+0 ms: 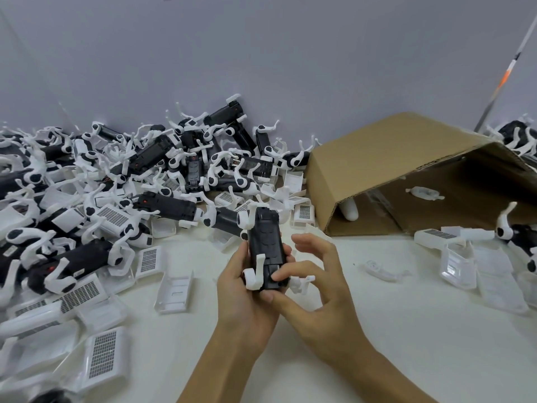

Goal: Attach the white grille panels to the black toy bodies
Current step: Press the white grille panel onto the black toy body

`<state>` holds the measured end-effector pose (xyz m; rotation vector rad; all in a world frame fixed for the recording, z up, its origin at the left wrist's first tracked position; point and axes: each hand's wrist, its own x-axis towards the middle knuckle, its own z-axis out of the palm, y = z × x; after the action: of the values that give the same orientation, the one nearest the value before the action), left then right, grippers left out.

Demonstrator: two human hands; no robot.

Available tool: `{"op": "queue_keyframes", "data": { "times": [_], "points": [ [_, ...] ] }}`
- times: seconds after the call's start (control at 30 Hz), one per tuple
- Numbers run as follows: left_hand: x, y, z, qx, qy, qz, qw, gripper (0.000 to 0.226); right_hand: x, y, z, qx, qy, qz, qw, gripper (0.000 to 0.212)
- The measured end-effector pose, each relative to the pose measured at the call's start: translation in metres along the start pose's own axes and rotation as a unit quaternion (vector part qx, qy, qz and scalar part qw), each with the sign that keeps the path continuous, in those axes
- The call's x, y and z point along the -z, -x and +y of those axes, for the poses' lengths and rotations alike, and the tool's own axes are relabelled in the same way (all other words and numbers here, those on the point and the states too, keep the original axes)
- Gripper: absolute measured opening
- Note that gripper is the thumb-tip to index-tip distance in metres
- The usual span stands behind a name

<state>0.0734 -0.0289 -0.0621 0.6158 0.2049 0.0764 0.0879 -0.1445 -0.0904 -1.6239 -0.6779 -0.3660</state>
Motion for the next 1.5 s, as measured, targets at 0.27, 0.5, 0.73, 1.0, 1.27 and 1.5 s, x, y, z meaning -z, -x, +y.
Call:
{"op": "queue_keyframes", "data": {
  "times": [0.27, 0.5, 0.73, 1.0, 1.27, 1.5],
  "points": [
    [0.007, -0.010, 0.018, -0.111, -0.091, 0.050, 0.988, 0.050, 0.013, -0.010, 0.001, -0.118, -0.069, 0.161, 0.978, 0.038],
    [0.003, -0.001, 0.013, -0.030, -0.184, -0.011, 0.982, 0.023, 0.003, -0.001, 0.004, -0.098, 0.039, -0.056, 0.993, 0.058],
    [0.011, -0.006, 0.009, -0.123, -0.391, 0.018, 0.912, 0.042, 0.009, -0.010, 0.001, -0.130, 0.074, 0.074, 0.986, 0.042],
    [0.051, -0.027, -0.004, -0.272, -0.760, -0.011, 0.590, 0.057, 0.023, -0.019, 0.013, -0.338, -0.064, 0.130, 0.930, 0.066],
    [0.028, -0.017, 0.005, -0.262, -0.466, 0.062, 0.843, 0.039, 0.020, -0.014, 0.011, -0.305, -0.060, 0.131, 0.941, 0.054],
    [0.011, -0.010, 0.000, -0.186, -0.276, 0.014, 0.943, 0.033, 0.012, -0.013, 0.015, -0.291, -0.095, 0.131, 0.943, 0.030]
  ]
}}
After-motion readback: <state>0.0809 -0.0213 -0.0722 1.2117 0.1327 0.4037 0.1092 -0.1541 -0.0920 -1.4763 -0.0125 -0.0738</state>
